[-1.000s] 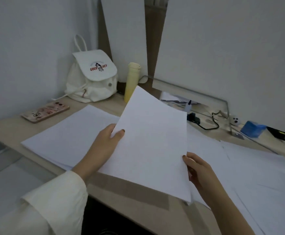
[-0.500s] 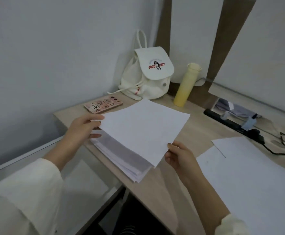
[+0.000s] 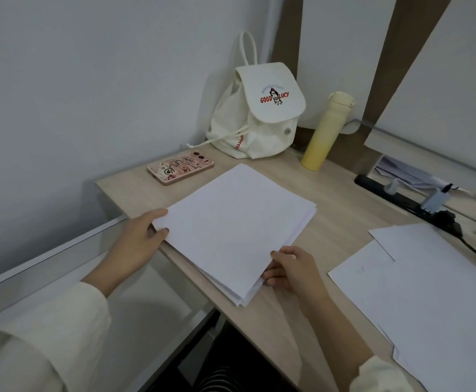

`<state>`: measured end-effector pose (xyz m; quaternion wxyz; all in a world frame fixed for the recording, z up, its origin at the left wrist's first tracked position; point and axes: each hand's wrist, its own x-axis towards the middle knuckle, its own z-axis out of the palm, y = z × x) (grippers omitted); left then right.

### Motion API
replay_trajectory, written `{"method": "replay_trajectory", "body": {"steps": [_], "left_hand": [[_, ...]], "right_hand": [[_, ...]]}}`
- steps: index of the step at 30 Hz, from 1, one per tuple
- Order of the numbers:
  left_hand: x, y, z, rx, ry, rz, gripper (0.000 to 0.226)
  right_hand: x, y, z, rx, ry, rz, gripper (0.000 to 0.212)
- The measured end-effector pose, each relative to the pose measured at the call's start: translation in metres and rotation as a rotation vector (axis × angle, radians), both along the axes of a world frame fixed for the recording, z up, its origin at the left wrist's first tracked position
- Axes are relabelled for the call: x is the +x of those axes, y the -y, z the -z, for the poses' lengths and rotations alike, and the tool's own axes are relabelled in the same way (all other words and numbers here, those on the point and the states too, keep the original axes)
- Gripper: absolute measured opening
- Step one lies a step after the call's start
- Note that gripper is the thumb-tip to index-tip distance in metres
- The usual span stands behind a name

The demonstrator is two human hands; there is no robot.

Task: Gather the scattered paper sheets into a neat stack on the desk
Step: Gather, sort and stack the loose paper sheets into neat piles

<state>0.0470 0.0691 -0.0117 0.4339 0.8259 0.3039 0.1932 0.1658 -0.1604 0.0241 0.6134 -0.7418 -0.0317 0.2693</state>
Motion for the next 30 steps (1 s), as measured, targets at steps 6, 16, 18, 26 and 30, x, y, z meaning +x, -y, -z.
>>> {"method": "replay_trajectory", "body": {"steps": [6, 16, 18, 26, 30], "left_hand": [[-0.004, 0.014, 0.005, 0.551, -0.012, -0.006, 0.044], [-0.007, 0.074, -0.005, 0.545, -0.15, 0.501, 0.102], [-0.006, 0.073, -0.004, 0.55, -0.137, 0.509, 0.1], [-0.004, 0.079, -0.006, 0.49, -0.089, 0.417, 0.105], [-0.003, 0.081, -0.003, 0.492, -0.121, 0.426, 0.1]], "right_hand": [[-0.008, 0.007, -0.008, -0.048, -0.052, -0.085, 0.019], [-0.03, 0.024, -0.004, 0.048, -0.131, -0.192, 0.025], [-0.033, 0.026, -0.004, 0.061, -0.119, -0.212, 0.025], [-0.043, 0.026, 0.007, -0.029, 0.251, -0.293, 0.027], [-0.046, 0.022, 0.017, -0.059, 0.467, -0.306, 0.016]]}}
